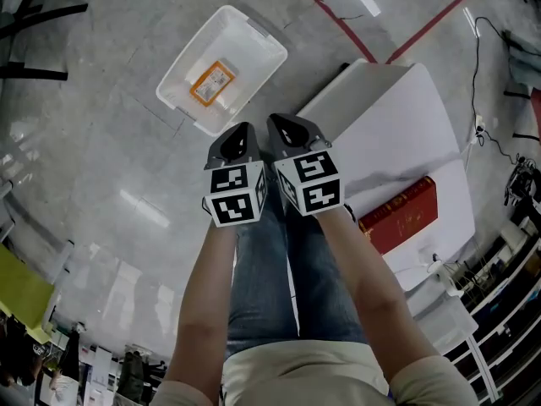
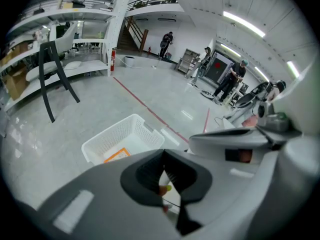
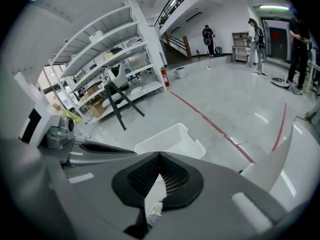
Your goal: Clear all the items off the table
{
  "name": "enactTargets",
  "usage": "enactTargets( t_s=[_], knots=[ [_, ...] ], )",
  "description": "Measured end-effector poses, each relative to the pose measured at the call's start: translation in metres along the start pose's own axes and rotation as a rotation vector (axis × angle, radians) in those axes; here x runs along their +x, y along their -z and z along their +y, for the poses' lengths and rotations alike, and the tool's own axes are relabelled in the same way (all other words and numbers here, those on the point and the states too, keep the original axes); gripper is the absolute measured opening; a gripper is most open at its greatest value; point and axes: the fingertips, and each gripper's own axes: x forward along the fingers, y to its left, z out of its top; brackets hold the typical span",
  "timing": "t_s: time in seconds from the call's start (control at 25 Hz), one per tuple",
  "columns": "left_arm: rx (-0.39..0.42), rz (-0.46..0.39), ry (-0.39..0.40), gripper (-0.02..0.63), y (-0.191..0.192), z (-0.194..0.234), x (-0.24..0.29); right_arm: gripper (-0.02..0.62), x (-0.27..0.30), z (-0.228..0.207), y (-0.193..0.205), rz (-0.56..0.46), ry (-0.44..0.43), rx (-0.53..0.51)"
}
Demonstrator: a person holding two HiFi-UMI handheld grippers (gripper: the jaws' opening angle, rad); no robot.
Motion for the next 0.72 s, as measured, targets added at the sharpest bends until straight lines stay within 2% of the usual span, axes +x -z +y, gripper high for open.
enactTargets(
  t_s=[0.72],
  knots=[
    [0.163,0.033,0.140,0.009,0.021,-0.129,-0.017,-0.002,-0.107,-0.063,0.044,-0.078,0.125,0.123]
  ],
)
